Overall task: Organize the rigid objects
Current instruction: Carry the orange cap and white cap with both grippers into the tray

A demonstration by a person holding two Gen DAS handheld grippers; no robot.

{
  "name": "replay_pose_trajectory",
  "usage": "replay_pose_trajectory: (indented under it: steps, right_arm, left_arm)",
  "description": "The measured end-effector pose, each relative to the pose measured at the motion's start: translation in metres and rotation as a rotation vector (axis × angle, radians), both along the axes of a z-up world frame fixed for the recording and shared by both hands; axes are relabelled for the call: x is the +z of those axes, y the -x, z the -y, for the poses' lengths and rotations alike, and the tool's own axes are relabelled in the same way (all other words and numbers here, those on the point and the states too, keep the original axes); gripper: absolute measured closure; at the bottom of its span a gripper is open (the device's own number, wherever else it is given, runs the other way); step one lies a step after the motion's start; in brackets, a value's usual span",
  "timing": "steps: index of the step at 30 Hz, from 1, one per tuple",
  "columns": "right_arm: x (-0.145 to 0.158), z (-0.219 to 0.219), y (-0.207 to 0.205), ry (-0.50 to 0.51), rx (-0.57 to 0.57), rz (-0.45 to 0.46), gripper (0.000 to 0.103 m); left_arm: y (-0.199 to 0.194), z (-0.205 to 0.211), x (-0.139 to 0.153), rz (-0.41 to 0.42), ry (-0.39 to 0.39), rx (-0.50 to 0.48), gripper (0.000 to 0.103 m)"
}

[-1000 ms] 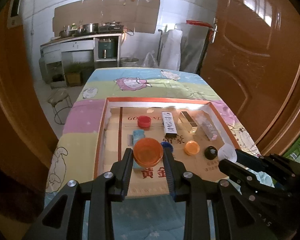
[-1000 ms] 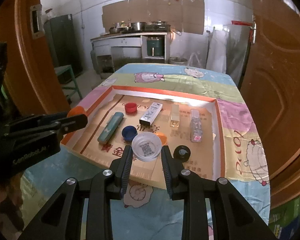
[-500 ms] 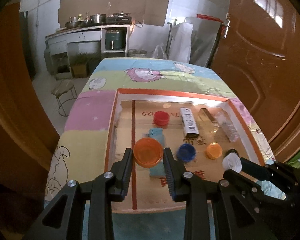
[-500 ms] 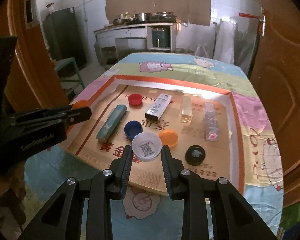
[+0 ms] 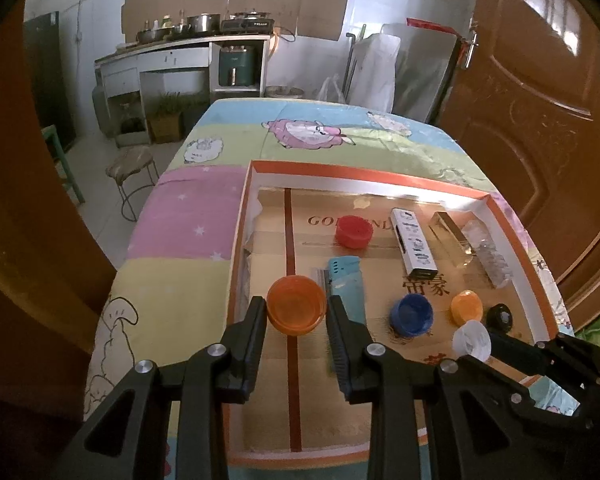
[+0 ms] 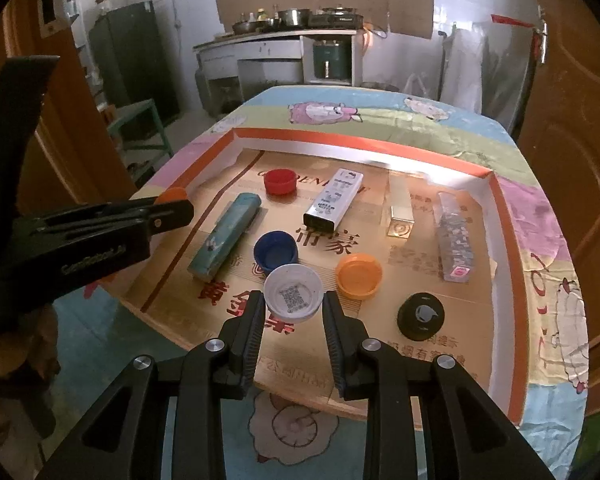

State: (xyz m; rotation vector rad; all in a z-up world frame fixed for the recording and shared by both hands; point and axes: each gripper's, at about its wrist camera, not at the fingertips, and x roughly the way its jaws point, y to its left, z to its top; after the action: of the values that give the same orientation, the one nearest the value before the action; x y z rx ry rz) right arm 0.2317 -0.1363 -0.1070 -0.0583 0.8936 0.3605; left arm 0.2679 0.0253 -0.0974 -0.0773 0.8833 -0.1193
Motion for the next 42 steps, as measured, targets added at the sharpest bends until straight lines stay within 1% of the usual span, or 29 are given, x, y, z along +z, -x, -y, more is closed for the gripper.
replay_pose_trajectory:
  steps: [20,35,42]
  right_arm:
    - [-0.016,-0.004,-0.015,0.018,0.006,-0.032,0.073]
    - [-0.023,-0.007,-0.02,0.047,0.002,-0.026,0.073]
    - [-0.023,-0.007,-0.019,0.047,0.004,-0.026,0.072]
  left_arm:
    - [-0.022,0.007,-0.017,-0.034,-0.02,-0.024,0.072]
    - [-0.025,0.013,-0.021,-0.027,-0.05,-0.042,0.072]
    - [-0.025,0.014,-0.021,-0.025,-0.041,-0.05,0.072]
